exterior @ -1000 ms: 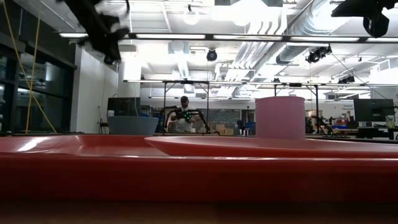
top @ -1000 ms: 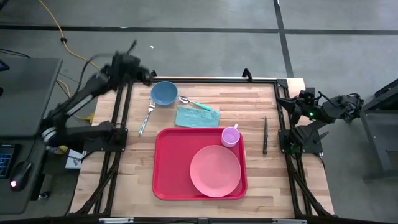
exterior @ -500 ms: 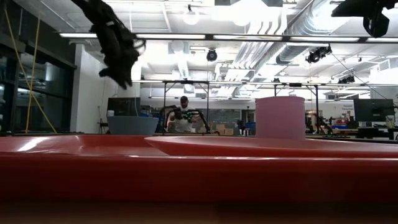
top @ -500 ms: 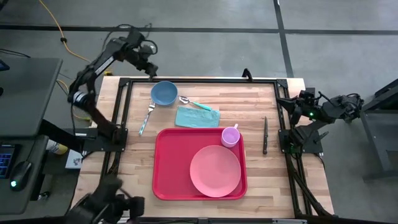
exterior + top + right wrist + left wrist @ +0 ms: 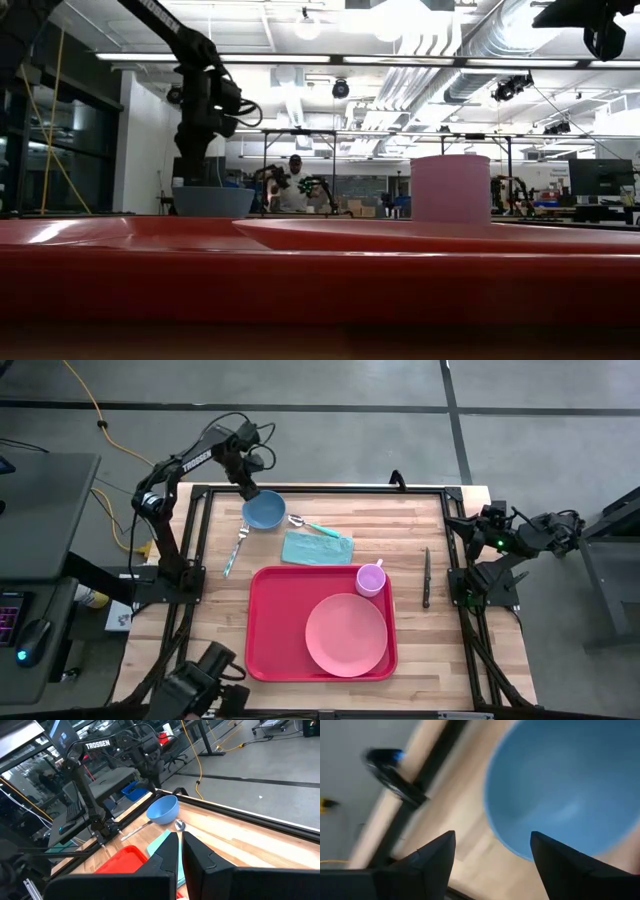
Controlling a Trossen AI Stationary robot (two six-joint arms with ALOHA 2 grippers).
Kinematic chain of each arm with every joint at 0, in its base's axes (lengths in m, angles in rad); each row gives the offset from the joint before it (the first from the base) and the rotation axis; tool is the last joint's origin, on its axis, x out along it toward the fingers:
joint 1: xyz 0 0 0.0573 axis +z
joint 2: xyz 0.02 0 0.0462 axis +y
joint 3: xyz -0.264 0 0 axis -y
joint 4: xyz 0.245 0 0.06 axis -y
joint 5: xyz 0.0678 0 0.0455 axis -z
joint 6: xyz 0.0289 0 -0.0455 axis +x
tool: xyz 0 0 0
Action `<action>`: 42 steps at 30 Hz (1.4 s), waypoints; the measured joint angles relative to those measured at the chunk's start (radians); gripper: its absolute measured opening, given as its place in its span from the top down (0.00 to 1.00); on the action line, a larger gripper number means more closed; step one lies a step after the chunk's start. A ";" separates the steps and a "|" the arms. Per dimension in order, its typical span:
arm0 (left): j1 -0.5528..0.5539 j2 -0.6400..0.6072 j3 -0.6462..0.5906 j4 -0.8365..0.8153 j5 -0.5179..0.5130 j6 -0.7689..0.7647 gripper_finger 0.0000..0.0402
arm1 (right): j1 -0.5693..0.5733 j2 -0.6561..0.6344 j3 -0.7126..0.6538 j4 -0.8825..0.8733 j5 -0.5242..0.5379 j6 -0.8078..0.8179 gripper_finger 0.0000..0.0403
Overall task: Set up tray
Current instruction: Put the blue bowl on the pink plate
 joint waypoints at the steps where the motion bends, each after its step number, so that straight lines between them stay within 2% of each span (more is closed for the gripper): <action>1: -0.006 0.000 0.000 0.015 -0.019 -0.008 0.27 | 0.000 0.000 0.000 0.000 0.001 0.001 1.00; 10: -0.047 0.014 -0.003 0.105 0.014 -0.047 0.27 | 0.000 0.000 0.000 -0.001 0.000 0.004 1.00; 16: -0.067 0.028 -0.066 0.163 0.008 -0.063 0.27 | 0.000 0.000 0.000 0.000 -0.001 0.004 1.00; 23: -0.068 0.059 -0.130 0.190 0.008 -0.063 0.27 | 0.000 0.000 0.000 0.000 -0.001 0.005 1.00; 31: -0.068 0.085 -0.139 0.205 0.040 -0.063 0.29 | 0.000 0.000 0.000 0.000 0.001 0.015 1.00; 34: -0.068 0.085 -0.139 0.212 0.031 -0.063 0.37 | 0.000 0.000 0.000 0.000 0.002 0.016 1.00; 37: -0.067 0.085 -0.139 0.215 0.028 -0.063 0.49 | 0.000 0.000 0.000 0.000 0.005 0.015 1.00; 42: -0.067 0.085 -0.139 0.218 0.015 -0.017 0.81 | 0.000 0.000 0.000 0.000 0.010 0.015 1.00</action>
